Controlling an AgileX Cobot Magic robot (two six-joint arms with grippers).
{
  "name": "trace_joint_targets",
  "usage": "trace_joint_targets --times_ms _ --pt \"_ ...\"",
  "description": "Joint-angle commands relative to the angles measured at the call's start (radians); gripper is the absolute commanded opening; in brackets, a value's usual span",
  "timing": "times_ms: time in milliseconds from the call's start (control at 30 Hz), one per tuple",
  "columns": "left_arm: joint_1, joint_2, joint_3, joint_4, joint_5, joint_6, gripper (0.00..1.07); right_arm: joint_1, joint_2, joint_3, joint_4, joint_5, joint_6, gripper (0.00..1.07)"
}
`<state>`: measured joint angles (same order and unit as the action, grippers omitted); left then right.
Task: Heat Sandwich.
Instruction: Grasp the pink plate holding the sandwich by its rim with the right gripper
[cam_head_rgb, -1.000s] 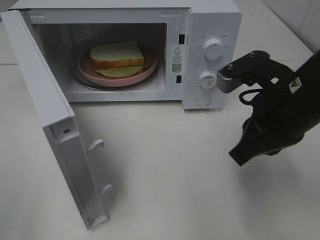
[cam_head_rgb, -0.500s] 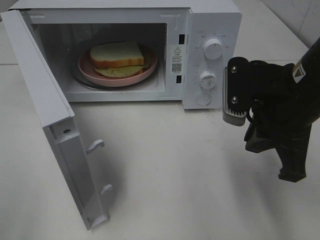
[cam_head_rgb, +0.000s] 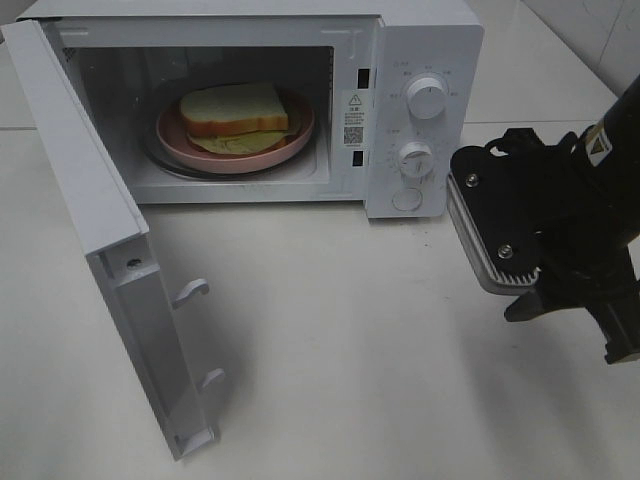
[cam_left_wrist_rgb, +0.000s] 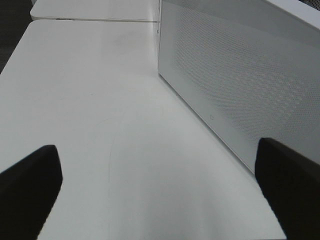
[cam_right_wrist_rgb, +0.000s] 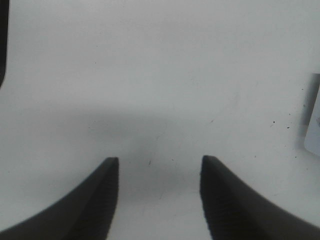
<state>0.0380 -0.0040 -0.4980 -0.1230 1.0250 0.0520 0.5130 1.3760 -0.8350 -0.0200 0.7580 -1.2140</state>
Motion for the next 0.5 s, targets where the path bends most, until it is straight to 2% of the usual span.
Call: trace_joint_targets --times_ms 33,133,267,500 --pt "-0.006 -0.027 0.004 -0.009 0.001 -0.007 1.03 -0.001 -0.011 -0.004 0.002 0.005 0.004 0.68" --pt "-0.006 -0.027 0.004 -0.009 0.001 -0.007 1.03 0.0 -0.011 -0.004 0.001 -0.01 0.084 0.9" --pt "-0.006 -0.027 0.004 -0.009 0.001 -0.007 1.03 0.002 -0.011 -0.004 0.0 -0.026 0.103 0.96" --pt "-0.006 -0.027 0.004 -0.009 0.001 -0.007 1.03 0.002 -0.01 -0.004 -0.006 -0.049 0.097 0.95"
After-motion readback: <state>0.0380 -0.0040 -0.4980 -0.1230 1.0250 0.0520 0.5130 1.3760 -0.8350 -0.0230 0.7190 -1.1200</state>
